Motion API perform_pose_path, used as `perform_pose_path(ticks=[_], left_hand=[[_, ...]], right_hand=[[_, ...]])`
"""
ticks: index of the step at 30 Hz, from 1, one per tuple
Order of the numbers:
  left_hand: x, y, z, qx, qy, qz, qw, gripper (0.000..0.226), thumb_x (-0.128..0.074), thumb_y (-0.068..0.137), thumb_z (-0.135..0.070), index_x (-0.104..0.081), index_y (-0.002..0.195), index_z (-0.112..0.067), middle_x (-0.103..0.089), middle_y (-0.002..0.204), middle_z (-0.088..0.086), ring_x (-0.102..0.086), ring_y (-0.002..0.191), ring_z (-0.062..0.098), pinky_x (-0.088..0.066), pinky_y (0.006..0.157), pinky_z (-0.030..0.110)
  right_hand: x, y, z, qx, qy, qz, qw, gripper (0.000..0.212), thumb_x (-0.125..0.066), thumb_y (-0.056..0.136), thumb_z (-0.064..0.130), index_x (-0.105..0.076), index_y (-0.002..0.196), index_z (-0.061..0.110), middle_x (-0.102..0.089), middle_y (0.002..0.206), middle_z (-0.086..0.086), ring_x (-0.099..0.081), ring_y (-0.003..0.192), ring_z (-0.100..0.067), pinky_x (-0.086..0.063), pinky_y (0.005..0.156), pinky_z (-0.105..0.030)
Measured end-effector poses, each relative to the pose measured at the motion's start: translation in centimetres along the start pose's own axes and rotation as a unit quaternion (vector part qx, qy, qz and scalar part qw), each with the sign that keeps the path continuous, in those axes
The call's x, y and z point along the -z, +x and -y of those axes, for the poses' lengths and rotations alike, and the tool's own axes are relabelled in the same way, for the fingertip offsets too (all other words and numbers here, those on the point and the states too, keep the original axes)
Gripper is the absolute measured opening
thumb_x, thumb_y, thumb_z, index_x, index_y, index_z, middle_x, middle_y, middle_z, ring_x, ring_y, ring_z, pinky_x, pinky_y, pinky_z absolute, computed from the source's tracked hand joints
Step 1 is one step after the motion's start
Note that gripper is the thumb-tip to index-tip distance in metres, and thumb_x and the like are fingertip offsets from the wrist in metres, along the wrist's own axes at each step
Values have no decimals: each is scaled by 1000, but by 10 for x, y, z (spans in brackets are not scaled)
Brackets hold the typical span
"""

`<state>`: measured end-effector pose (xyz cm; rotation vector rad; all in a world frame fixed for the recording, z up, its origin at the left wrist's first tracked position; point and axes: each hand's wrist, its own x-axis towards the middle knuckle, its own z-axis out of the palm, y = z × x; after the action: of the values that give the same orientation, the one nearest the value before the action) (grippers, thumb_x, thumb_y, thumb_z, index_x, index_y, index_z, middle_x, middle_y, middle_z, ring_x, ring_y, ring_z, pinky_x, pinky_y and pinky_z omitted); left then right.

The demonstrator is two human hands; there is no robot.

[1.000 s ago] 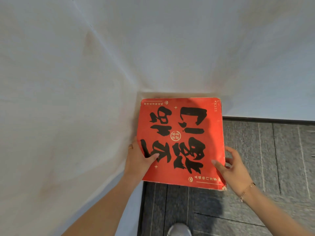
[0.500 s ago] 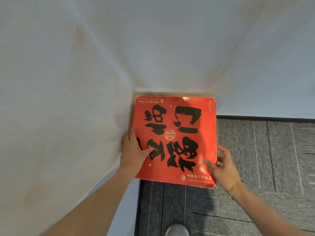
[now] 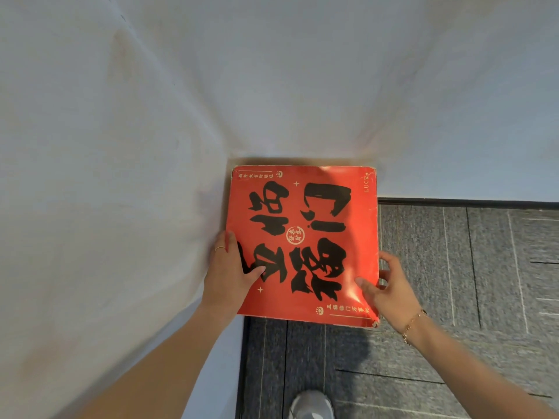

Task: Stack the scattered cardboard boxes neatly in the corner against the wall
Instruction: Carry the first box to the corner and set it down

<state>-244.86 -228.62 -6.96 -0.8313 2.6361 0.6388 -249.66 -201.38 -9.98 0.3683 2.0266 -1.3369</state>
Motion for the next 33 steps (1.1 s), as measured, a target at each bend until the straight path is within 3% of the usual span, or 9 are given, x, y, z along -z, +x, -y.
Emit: perform_pose_path(ticks=[4, 7, 11, 14, 16, 18, 20, 26, 33], left_hand=[[4, 1, 2, -10, -3, 13, 1000, 98, -73, 79, -38, -12, 152, -12, -13, 157, 6, -13, 145, 18, -25, 114, 34], [7, 2, 4, -17, 5, 31, 999, 100, -75, 78, -38, -11, 153, -20, -9, 158, 5, -12, 145, 19, -26, 114, 36], [7, 3, 3, -15, 18, 35, 999, 97, -74, 78, -41, -15, 152, -22, -9, 158, 5, -11, 145, 20, -27, 113, 38], [6, 1, 0, -11, 18, 30, 999, 95, -72, 79, -44, -15, 152, -20, -11, 158, 7, -13, 145, 21, -28, 113, 39], [6, -1, -3, -9, 20, 23, 999, 94, -70, 79, -47, -16, 152, -20, -10, 158, 6, -13, 145, 21, -29, 113, 40], [6, -3, -4, -13, 33, 21, 999, 93, -68, 80, -50, -17, 152, -21, -6, 159, 5, -12, 145, 21, -30, 112, 41], [5, -5, -5, -24, 47, 21, 998, 92, -67, 80, -51, -18, 151, -21, -3, 160, 4, -10, 146, 22, -31, 111, 41], [3, -7, -4, -33, 75, 31, 996, 93, -65, 79, -56, -16, 152, -23, -3, 160, 1, -9, 146, 22, -32, 111, 42], [6, -8, -2, -40, 91, 40, 994, 92, -63, 80, -57, -16, 151, -24, -2, 160, -1, -11, 146, 21, -34, 109, 42]], right_hand=[[4, 2, 4, -2, -12, 12, 1000, 61, -68, 83, 8, -33, 132, 19, -59, 102, -7, -60, 57, -16, -44, 41, -16], [7, 2, 9, -6, -30, 16, 999, 63, -70, 81, 11, -34, 131, 19, -57, 98, 2, -63, 65, -16, -52, 50, -24], [6, 1, 13, -9, -65, 7, 998, 66, -71, 81, 15, -32, 134, 18, -53, 90, 12, -61, 70, -10, -50, 57, -26], [7, -2, 19, 3, -89, 0, 996, 72, -70, 82, 16, -27, 140, 19, -57, 104, 6, -57, 73, 0, -51, 63, -26], [8, -6, 23, 26, -108, 7, 994, 80, -69, 83, 15, -19, 145, 24, -51, 108, 14, -53, 76, 6, -50, 65, -19], [9, -8, 26, 54, -129, 14, 990, 90, -69, 83, 14, -9, 147, 30, -50, 118, 15, -56, 90, -1, -52, 80, -25], [9, -8, 27, 72, -169, 9, 983, 97, -71, 81, 19, -2, 148, 34, -40, 140, 6, -54, 113, -12, -49, 96, -36], [6, -8, 27, 110, -254, 37, 960, 96, -69, 82, 28, 1, 147, 42, -24, 151, 1, -45, 127, -19, -44, 102, -36], [4, -4, 25, 89, -270, 37, 958, 95, -70, 82, 28, -2, 148, 38, -18, 154, -2, -37, 135, -22, -36, 109, -36]])
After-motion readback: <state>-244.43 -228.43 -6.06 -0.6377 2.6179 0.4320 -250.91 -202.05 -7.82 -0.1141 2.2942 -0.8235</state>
